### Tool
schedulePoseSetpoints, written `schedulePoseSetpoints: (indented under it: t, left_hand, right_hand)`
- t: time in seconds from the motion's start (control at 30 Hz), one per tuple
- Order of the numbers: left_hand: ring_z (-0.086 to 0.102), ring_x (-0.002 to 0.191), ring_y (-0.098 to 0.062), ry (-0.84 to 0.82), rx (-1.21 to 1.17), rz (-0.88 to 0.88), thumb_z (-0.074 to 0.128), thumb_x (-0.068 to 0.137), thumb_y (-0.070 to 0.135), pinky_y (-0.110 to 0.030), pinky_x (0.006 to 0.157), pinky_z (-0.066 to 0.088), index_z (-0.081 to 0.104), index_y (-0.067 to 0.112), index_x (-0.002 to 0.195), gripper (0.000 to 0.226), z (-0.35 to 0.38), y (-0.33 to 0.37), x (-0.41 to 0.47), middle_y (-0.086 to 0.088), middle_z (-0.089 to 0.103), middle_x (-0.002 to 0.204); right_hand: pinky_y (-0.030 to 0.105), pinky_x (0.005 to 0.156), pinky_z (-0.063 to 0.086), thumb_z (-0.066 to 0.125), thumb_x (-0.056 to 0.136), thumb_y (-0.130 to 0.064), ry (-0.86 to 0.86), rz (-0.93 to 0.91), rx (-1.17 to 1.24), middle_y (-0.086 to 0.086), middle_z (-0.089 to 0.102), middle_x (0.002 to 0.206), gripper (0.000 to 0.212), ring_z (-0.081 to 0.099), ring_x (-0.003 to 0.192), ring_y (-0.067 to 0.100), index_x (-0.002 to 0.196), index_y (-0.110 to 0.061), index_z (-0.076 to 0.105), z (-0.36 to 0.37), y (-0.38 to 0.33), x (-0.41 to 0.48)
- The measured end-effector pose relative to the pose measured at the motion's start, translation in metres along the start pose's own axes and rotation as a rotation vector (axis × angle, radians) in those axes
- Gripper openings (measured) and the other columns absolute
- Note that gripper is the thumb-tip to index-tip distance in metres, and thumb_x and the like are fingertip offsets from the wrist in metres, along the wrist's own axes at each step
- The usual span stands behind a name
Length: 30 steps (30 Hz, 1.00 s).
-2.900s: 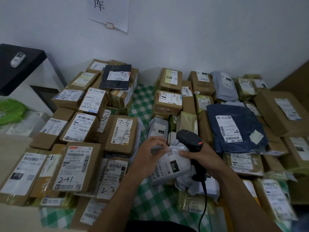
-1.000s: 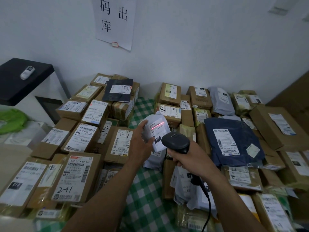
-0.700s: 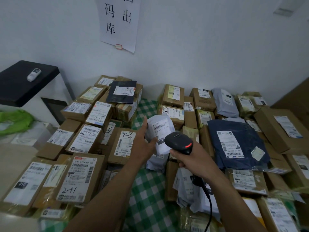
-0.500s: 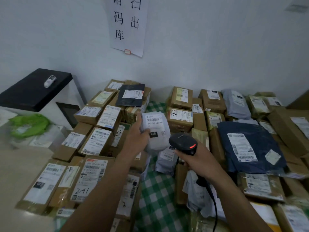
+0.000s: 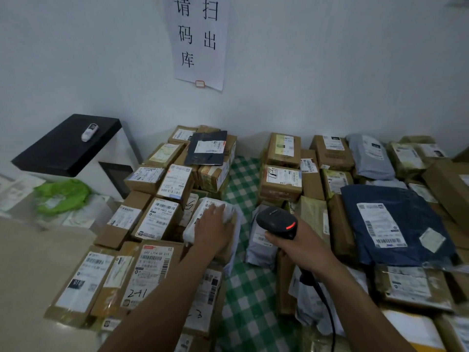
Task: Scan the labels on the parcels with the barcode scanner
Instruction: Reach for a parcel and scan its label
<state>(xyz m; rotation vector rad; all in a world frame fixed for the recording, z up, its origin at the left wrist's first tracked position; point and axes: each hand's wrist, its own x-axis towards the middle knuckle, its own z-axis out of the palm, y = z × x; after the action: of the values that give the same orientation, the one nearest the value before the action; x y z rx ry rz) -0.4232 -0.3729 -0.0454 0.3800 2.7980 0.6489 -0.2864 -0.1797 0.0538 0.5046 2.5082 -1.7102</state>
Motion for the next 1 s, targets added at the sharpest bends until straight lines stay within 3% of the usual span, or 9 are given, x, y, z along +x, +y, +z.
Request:
schedulePoseSetpoints:
  t: [0.17,0.3,0.4,0.47,0.63,0.7,0.77,0.87,1.0]
  left_hand:
    - [0.008,0.159,-0.027,0.044,0.100,-0.050,0.044,0.105,0.026,-0.052,0.127,0.014,0.019,0.020,0.162,0.063,0.026,-0.013,-0.002,-0.008,0.012,0.172]
    - [0.006,0.158,-0.034,0.086,0.102,-0.029,0.045,0.104,0.040,-0.055,0.126,0.008,0.021,0.018,0.162,0.067,0.029,0.000,-0.005,-0.015,0.010,0.171]
    - [0.019,0.154,-0.037,0.213,0.072,0.200,0.057,0.099,0.037,-0.049,0.125,0.019,0.037,0.015,0.156,0.064,0.040,0.019,-0.008,-0.018,0.028,0.164]
    - [0.035,0.146,-0.029,0.122,-0.134,0.310,0.061,0.100,0.027,-0.041,0.120,0.033,0.048,0.014,0.147,0.051,0.055,0.039,-0.008,-0.010,0.041,0.155]
    - [0.047,0.138,-0.028,-0.217,-0.549,-0.020,0.056,0.103,0.010,-0.027,0.110,0.037,0.044,0.005,0.149,0.047,0.123,0.060,0.003,-0.014,0.046,0.151]
    - [0.053,0.129,-0.028,-0.275,-0.618,-0.196,0.053,0.104,0.007,-0.020,0.097,0.043,0.045,0.005,0.147,0.044,0.145,0.056,0.015,-0.016,0.052,0.146]
    - [0.060,0.114,-0.025,-0.269,-0.584,-0.311,0.053,0.102,0.007,-0.016,0.081,0.050,0.052,0.008,0.140,0.038,0.158,0.055,0.024,-0.013,0.061,0.135]
    - [0.061,0.120,-0.029,-0.212,-0.513,-0.358,0.056,0.100,0.006,-0.033,0.097,0.053,0.056,0.010,0.137,0.037,0.173,0.048,0.031,-0.011,0.063,0.132]
    - [0.066,0.105,-0.028,-0.206,-0.516,-0.432,0.049,0.103,0.007,-0.032,0.086,0.056,0.068,0.004,0.118,0.024,0.173,0.046,0.032,-0.014,0.069,0.119]
  right_hand:
    - [0.023,0.070,0.051,0.080,0.091,-0.029,0.031,0.050,-0.011,-0.011,0.075,0.096,0.036,0.068,0.078,0.003,0.119,-0.042,0.062,-0.009,0.016,-0.003]
    - [0.025,0.068,0.054,0.080,0.091,-0.033,0.066,0.107,0.016,-0.008,0.076,0.104,0.038,0.072,0.084,0.010,0.125,-0.039,0.062,-0.020,0.029,-0.004]
    - [0.019,0.060,0.052,0.078,0.092,-0.028,0.089,0.131,0.024,-0.004,0.077,0.095,0.038,0.069,0.068,0.002,0.127,-0.031,0.064,-0.029,0.035,-0.004]
    - [0.013,0.055,0.049,0.077,0.094,-0.022,0.093,0.144,0.037,-0.002,0.074,0.091,0.035,0.065,0.061,-0.004,0.126,-0.027,0.064,-0.036,0.038,-0.003]
    - [0.014,0.052,0.049,0.076,0.094,-0.023,0.084,0.192,0.049,-0.005,0.073,0.095,0.028,0.063,0.056,-0.003,0.114,-0.036,0.061,-0.047,0.047,0.002]
    - [0.017,0.053,0.050,0.077,0.093,-0.026,0.089,0.214,0.049,-0.007,0.075,0.091,0.025,0.064,0.057,0.000,0.104,-0.042,0.062,-0.048,0.053,0.003]
    - [0.020,0.055,0.052,0.079,0.092,-0.029,0.097,0.247,0.065,-0.007,0.076,0.093,0.026,0.066,0.062,0.004,0.103,-0.045,0.063,-0.050,0.060,0.005]
    - [0.024,0.060,0.055,0.079,0.091,-0.031,0.097,0.307,0.074,-0.004,0.076,0.100,0.030,0.069,0.066,0.009,0.111,-0.045,0.061,-0.054,0.071,0.009]
    - [0.021,0.057,0.053,0.078,0.092,-0.029,0.092,0.335,0.085,-0.003,0.075,0.104,0.034,0.068,0.068,0.010,0.119,-0.039,0.061,-0.055,0.077,0.014]
